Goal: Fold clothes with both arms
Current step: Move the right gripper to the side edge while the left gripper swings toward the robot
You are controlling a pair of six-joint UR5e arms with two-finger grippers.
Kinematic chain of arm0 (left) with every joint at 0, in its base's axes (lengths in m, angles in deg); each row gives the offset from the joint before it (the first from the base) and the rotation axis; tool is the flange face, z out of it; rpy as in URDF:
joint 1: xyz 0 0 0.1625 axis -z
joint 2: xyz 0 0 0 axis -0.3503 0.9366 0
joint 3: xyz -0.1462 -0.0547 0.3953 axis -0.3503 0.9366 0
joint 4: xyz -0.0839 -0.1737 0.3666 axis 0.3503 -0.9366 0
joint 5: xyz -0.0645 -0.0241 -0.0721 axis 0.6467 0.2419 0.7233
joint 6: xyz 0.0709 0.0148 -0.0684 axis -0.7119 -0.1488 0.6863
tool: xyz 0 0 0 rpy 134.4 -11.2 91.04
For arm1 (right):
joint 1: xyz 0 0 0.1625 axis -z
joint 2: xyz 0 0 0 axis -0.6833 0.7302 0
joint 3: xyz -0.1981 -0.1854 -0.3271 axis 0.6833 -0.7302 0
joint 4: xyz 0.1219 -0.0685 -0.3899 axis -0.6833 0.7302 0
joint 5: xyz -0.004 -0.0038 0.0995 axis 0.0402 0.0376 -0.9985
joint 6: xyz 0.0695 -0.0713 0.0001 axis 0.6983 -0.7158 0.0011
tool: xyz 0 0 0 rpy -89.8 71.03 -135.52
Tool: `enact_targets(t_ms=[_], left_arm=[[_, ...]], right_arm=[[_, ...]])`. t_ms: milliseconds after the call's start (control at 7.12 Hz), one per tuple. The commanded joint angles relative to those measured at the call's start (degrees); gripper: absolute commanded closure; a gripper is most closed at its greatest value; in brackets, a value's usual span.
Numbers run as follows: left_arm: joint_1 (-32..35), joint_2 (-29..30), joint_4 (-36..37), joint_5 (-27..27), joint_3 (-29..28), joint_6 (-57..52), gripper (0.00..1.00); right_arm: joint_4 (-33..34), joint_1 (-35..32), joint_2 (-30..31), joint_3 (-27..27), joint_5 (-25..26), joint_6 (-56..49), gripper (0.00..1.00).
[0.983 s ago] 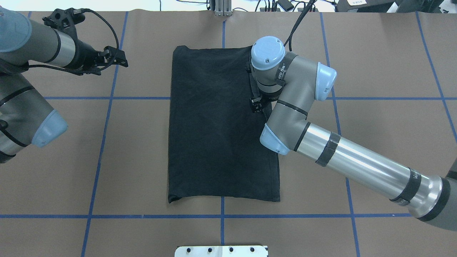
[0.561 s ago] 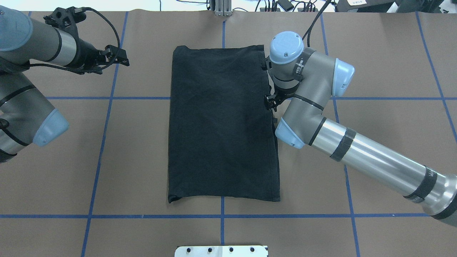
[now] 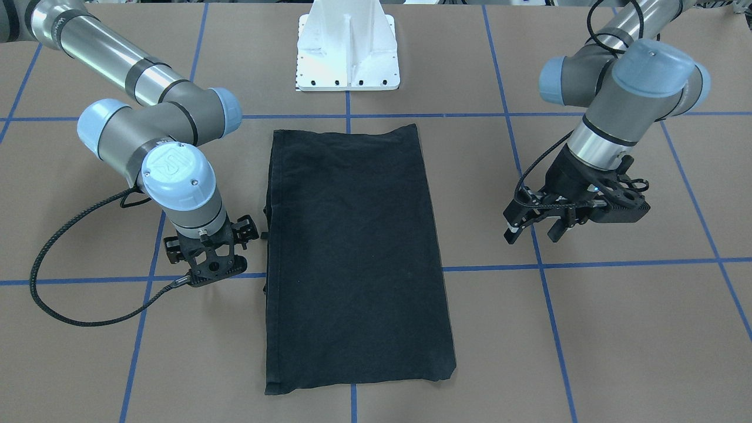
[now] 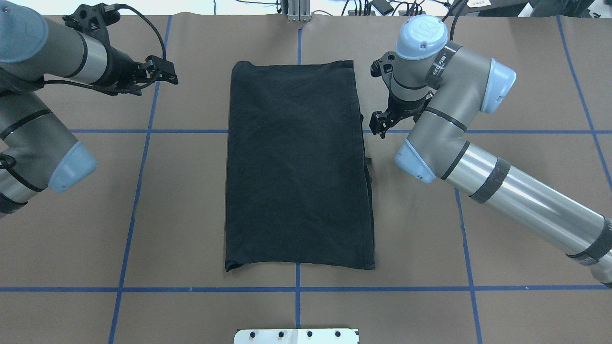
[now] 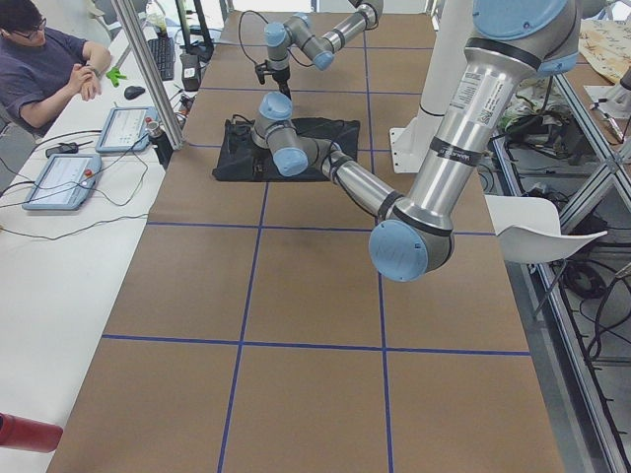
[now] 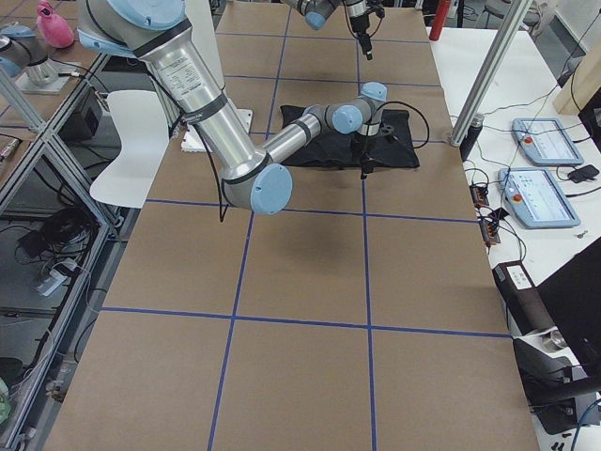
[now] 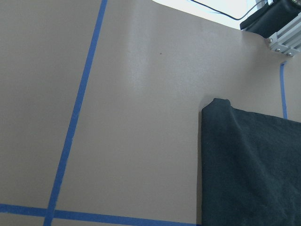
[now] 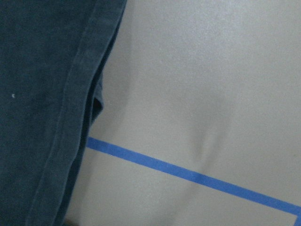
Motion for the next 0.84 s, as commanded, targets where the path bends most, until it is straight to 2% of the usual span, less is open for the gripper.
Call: enact_targets(t_ms=[0,281,702], left_arm=[[0.0,2.3,0.0,0.0,0.4,-0.1,0.0],[0.1,2.6,-0.2,0.0,1.0,-0.7,0.0],[-0.2,0.8,-0.8,3.2,5.0,0.0,0.0]], right_arm=[[-0.5,0.1,-1.9,0.0,-0.4,1.2,0.0],[-0.5,1.8,-2.3,2.1,-3.9,8.9,0.0],[-0.5,4.5,-0.2,12.6,-8.5,27.8,0.0]])
